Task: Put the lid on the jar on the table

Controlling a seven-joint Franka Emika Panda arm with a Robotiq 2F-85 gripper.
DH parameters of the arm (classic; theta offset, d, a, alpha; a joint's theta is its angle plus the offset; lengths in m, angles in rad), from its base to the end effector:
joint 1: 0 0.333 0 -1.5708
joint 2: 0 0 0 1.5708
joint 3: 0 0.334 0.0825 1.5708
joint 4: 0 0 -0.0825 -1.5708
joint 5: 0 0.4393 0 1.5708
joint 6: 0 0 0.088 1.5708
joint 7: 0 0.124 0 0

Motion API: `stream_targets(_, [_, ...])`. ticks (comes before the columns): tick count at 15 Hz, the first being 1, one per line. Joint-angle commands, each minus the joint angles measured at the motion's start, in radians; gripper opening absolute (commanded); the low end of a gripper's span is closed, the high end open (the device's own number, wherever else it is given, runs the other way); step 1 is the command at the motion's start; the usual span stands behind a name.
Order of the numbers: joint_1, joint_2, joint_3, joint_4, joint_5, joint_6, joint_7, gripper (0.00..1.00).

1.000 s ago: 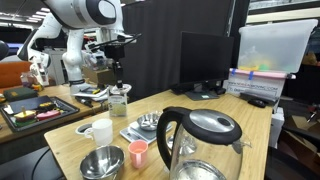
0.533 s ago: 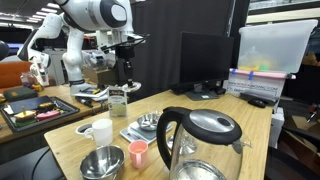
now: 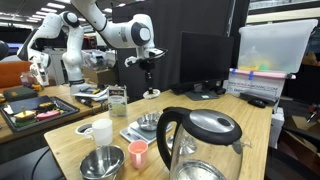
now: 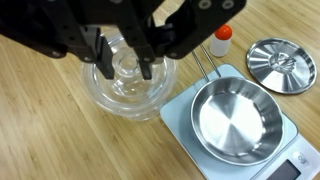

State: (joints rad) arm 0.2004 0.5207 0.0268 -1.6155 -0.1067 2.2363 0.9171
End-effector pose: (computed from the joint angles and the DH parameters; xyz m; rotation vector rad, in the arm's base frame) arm 0.7351 0.1629 0.3017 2.9726 -0.9726 0.1949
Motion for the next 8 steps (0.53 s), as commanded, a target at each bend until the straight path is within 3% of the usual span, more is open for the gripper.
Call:
stream_targets(1, [0.016,0.003,-0.016,0.010,0.011,-0.007,-0.004,0.31])
stream_targets(3, [0.017,0.002,-0.016,0.016,0.010,-0.013,-0.002,0.31])
stream_targets(4, [0.015,0.002,-0.014,0.015,0.017,-0.013,-0.001,0.08])
stream_targets(8, [0.004,0.048,-0.012,0.071,0.064,-0.036,0.013,0.08])
